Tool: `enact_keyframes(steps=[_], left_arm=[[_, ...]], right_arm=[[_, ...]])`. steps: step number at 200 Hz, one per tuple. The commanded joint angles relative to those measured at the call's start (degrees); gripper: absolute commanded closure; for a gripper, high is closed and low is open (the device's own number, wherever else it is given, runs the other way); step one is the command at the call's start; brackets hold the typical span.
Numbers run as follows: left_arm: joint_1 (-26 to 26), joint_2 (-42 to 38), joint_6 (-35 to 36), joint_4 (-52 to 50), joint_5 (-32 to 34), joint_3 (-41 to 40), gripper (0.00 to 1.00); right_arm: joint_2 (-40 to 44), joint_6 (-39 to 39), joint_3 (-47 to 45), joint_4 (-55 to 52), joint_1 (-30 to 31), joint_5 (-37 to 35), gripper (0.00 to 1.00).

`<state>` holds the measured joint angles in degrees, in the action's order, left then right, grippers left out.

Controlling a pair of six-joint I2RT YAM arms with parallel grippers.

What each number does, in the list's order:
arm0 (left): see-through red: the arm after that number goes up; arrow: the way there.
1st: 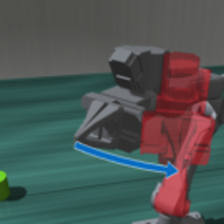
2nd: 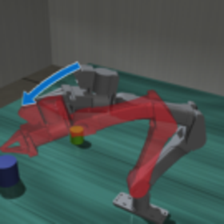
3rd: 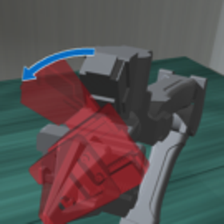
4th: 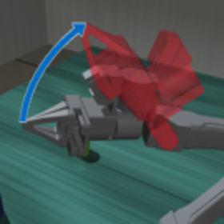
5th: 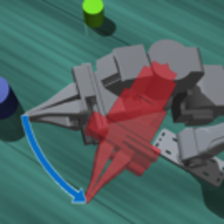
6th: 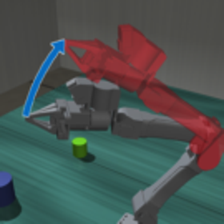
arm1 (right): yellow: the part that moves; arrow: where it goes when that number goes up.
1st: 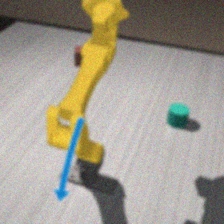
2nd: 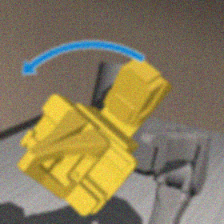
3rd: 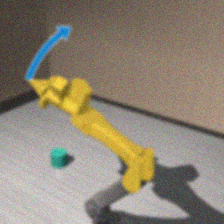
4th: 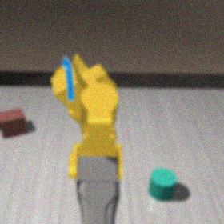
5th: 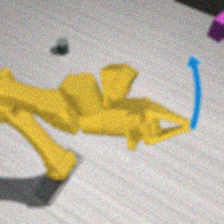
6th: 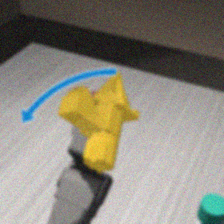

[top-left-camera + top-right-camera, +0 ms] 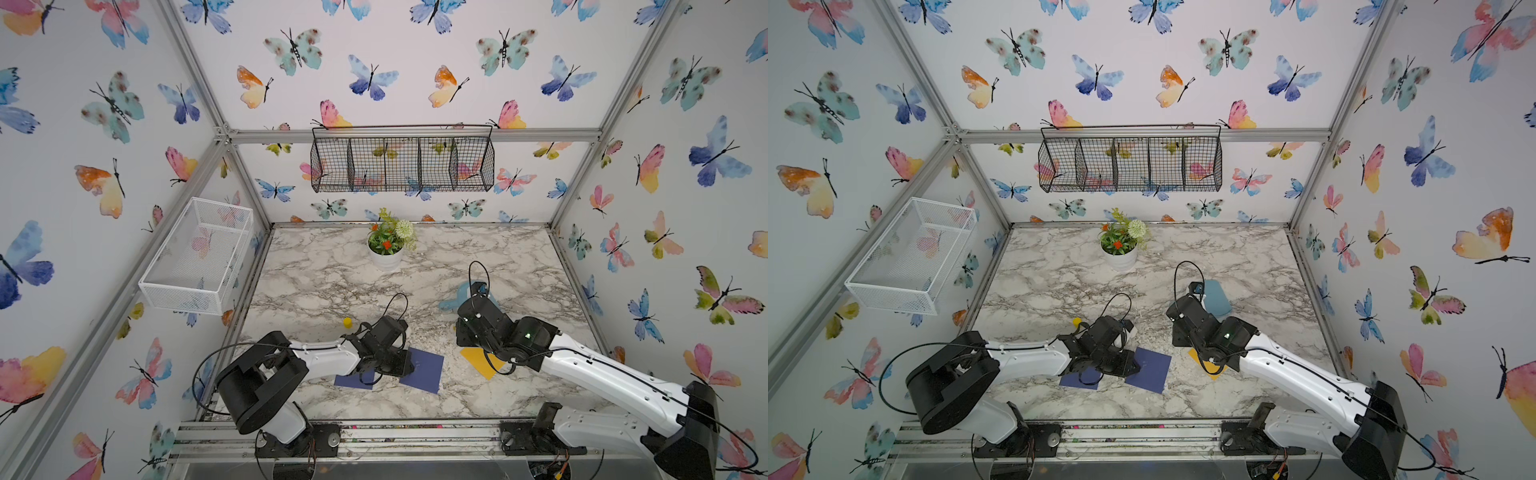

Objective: Seal the envelope with a glue stick
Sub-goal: Seal the envelope at the center of the board.

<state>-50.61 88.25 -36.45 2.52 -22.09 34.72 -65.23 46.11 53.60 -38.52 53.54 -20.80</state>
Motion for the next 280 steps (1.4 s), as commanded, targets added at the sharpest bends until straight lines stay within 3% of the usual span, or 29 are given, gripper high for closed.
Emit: enact_keyframes(steps=[1,108,139,233,280], left_arm=[[-0.32,1.17,0.28,0.01,-0.59,-0.44,0.9],[-2.0,5.24,1.6,-3.97,3.39,1.48,0.93],[-3.76,6.56,3.15,-9.88,9.23,4.56,0.98],[-10.76,13.04,4.34,-22.68,21.17,12.73,1.0],[-10.94,8.68,4.34,-22.55,20.87,13.92,1.0]], right_arm=[[0.96,0.83,-0.7,-1.2,-0.36,0.06,0.97],[0.88,0.38,-0.87,-1.21,-0.36,0.07,0.97],[0.9,0.12,-0.87,-1.3,-0.36,0.05,0.97],[1.16,-0.73,-0.45,-1.64,-0.36,-0.3,0.97],[0.91,-1.28,0.23,-1.73,-0.36,-0.38,0.97]])
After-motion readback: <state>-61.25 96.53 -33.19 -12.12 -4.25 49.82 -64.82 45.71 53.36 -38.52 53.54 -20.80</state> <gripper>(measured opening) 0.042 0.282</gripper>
